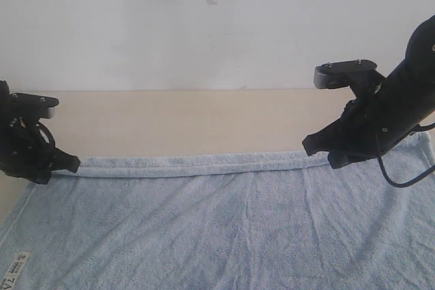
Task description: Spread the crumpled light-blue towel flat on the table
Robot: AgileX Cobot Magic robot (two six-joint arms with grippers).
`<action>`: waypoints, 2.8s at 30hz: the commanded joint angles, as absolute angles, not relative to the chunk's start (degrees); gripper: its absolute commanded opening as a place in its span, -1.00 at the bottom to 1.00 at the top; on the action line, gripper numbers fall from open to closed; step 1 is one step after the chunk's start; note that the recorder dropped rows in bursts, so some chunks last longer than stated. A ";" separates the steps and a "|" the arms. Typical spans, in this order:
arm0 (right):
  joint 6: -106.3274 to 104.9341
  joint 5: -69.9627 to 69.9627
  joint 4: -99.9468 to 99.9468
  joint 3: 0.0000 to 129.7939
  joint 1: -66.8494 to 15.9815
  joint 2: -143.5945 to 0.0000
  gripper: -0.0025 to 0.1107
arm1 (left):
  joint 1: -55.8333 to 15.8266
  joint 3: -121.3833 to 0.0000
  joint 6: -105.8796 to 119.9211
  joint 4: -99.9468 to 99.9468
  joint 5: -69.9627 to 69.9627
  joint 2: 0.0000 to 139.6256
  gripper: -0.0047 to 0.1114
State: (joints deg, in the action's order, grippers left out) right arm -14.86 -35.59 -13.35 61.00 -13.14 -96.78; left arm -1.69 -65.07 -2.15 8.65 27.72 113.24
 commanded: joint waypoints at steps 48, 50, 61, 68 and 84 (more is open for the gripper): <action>-32.01 -30.85 -31.70 70.76 -13.23 -116.19 -0.96 | -26.07 -65.25 -3.50 24.73 1.10 118.09 -0.85; -32.28 -30.31 -32.26 71.84 -13.23 -118.06 -0.96 | -25.92 -65.25 -3.60 24.28 0.66 119.21 -0.85; -33.15 -23.10 -32.26 75.09 -13.23 -119.49 -0.96 | -25.18 -65.36 -2.88 24.62 -7.37 123.46 -0.85; -33.59 -22.05 -25.28 75.09 -12.54 -116.00 -0.96 | -20.87 -65.36 -2.88 24.36 -1.51 123.07 -0.85; -42.39 -38.40 -42.85 74.68 -3.05 -112.76 -0.96 | -20.44 -64.50 -3.14 18.15 9.43 116.22 -0.85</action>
State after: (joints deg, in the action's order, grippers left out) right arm -30.65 -34.70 -31.29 74.74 -1.55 -113.05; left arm -20.60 -65.20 -3.01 21.52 5.13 116.32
